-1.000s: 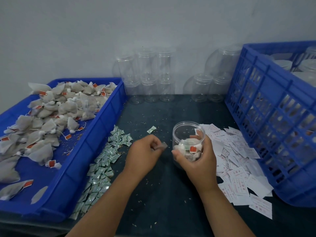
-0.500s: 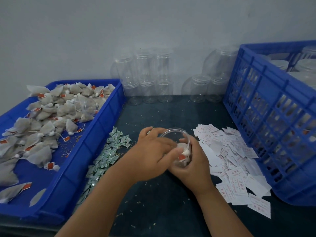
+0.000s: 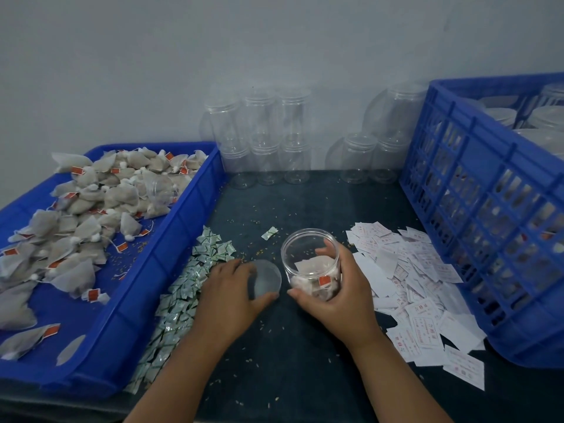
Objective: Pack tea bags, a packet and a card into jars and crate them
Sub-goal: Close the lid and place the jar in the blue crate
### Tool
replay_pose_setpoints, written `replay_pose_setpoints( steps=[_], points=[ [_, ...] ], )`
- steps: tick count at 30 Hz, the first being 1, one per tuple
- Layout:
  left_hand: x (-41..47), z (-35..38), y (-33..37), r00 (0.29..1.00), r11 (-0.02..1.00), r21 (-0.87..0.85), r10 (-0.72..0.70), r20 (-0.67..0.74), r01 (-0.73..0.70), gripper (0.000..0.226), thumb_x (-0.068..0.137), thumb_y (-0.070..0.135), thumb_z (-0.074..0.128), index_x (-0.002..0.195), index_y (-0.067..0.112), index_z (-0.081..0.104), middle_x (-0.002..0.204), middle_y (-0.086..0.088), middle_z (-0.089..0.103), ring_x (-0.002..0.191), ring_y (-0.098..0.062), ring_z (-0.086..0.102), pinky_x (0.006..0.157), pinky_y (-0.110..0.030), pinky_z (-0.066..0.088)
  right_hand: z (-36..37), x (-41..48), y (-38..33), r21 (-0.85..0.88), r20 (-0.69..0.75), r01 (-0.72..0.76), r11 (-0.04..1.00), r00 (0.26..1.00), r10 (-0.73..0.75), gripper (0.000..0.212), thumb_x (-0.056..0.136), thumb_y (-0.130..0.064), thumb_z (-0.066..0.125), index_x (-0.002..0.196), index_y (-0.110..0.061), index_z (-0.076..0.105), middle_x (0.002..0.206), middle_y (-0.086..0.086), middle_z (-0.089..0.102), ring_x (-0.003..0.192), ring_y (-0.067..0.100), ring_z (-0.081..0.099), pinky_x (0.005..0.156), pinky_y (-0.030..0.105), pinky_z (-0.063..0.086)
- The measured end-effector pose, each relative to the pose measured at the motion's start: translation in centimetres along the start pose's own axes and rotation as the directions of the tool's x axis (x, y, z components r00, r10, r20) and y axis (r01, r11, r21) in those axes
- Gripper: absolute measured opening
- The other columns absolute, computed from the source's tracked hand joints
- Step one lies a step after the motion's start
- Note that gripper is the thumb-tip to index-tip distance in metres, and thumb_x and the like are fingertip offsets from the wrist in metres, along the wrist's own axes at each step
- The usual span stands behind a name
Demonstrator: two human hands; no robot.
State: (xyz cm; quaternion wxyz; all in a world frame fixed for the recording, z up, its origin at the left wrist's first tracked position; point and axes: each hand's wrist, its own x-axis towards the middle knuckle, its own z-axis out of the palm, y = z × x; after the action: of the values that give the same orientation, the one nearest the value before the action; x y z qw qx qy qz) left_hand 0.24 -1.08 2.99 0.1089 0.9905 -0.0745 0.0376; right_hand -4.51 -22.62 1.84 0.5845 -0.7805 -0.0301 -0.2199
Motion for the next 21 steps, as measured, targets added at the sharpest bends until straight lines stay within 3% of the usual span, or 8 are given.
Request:
replay_pose_setpoints(
  steps=[2, 6, 8, 10, 13, 15, 18, 21],
  points=[
    [0.1, 0.2, 0.2, 0.996, 0.989, -0.141, -0.053, -0.071, 0.043, 0.079, 0.067, 0.074, 0.079, 0.13, 0.032, 0.057, 0.129, 0.008, 0.063, 0.118, -0.016, 0.056, 0.095, -0.035, 0.047, 0.0, -0.1, 0.0, -0.002, 0.0, 0.001, 1.0, 1.0, -0.001, 0.096, 0.063, -0.061, 0.094, 0.147, -0.032, 0.056, 0.132, -0.018, 0.068, 0.123, 0.011, 0.069, 0.096, 0.043, 0.063],
    [0.6, -0.1, 0.4, 0.987, 0.908, -0.397, -0.16, -0.029, 0.136, 0.099, 0.064, 0.049, 0.094, 0.148, 0.033, 0.043, 0.124, 0.009, 0.058, 0.109, -0.01, 0.06, 0.086, -0.027, 0.049, 0.0, -0.1, -0.2, 0.003, 0.019, -0.008, 1.0, 1.0, 0.008, 0.091, 0.063, -0.06, 0.094, 0.144, -0.043, 0.055, 0.132, -0.022, 0.067, 0.122, 0.008, 0.069, 0.096, 0.04, 0.063],
    [0.9, -0.5, 0.6, 0.98, 0.818, -0.56, -0.191, -0.046, 0.133, 0.063, 0.076, 0.037, 0.09, 0.132, 0.036, 0.062, 0.096, 0.013, 0.07, 0.084, -0.001, 0.067, 0.073, -0.024, 0.054, -0.1, 0.0, -0.4, 0.014, 0.039, -0.005, 1.0, 0.999, 0.004, 0.088, 0.064, -0.058, 0.094, 0.141, -0.057, 0.051, 0.133, -0.025, 0.066, 0.122, 0.007, 0.069, 0.097, 0.033, 0.061],
    [1.0, -1.1, 1.0, 0.968, 0.671, -0.734, -0.239, -0.077, 0.107, 0.016, 0.087, 0.033, 0.082, 0.1, 0.041, 0.076, 0.084, 0.011, 0.075, 0.08, -0.003, 0.07, 0.074, -0.032, 0.06, -0.2, 0.0, -0.5, 0.031, 0.073, -0.006, 1.0, 0.997, 0.004, 0.086, 0.066, -0.054, 0.094, 0.138, -0.066, 0.048, 0.134, -0.025, 0.065, 0.124, 0.008, 0.068, 0.097, 0.026, 0.059],
    [0.9, -2.9, 2.3, 0.98, 0.404, -0.912, -0.199, -0.011, 0.072, 0.006, 0.092, 0.04, 0.072, 0.098, 0.042, 0.073, 0.1, 0.009, 0.077, 0.096, -0.012, 0.074, 0.084, -0.04, 0.061, -0.1, 0.0, -0.2, 0.043, 0.137, 0.0, 0.999, 0.991, -0.006, 0.087, 0.069, -0.047, 0.097, 0.143, -0.057, 0.051, 0.133, -0.02, 0.067, 0.124, 0.01, 0.068, 0.093, 0.016, 0.056],
    [0.8, -4.3, 3.1, 0.999, 0.309, -0.951, -0.039, 0.014, 0.026, 0.029, 0.088, 0.055, 0.066, 0.116, 0.05, 0.066, 0.119, 0.015, 0.073, 0.109, -0.009, 0.072, 0.089, -0.035, 0.061, 0.1, -0.1, -0.1, 0.056, 0.169, -0.001, 0.998, 0.986, -0.009, 0.088, 0.069, -0.043, 0.098, 0.144, -0.051, 0.054, 0.134, -0.018, 0.068, 0.125, 0.011, 0.068, 0.093, 0.014, 0.055],
    [0.0, -6.1, 3.8, 0.971, 0.599, -0.774, 0.223, -0.083, -0.204, 0.059, 0.088, 0.072, 0.057, 0.142, 0.068, 0.035, 0.128, 0.037, 0.055, 0.117, 0.01, 0.058, 0.088, -0.005, 0.048, 0.3, -0.1, 0.3, 0.045, 0.188, 0.007, 0.999, 0.982, -0.015, 0.09, 0.07, -0.039, 0.1, 0.148, -0.043, 0.055, 0.135, -0.013, 0.069, 0.124, 0.017, 0.069, 0.094, 0.024, 0.059],
    [-0.4, -6.8, 4.6, 0.928, 0.766, -0.544, 0.366, -0.07, -0.344, 0.074, 0.073, 0.087, 0.062, 0.141, 0.069, 0.038, 0.131, 0.03, 0.04, 0.126, 0.006, 0.044, 0.094, -0.009, 0.038, 0.5, 0.1, 0.8, -0.006, 0.193, 0.015, 1.0, 0.981, -0.013, 0.088, 0.072, -0.038, 0.098, 0.149, -0.037, 0.054, 0.136, -0.01, 0.068, 0.123, 0.019, 0.07, 0.094, 0.04, 0.062]
  ],
)
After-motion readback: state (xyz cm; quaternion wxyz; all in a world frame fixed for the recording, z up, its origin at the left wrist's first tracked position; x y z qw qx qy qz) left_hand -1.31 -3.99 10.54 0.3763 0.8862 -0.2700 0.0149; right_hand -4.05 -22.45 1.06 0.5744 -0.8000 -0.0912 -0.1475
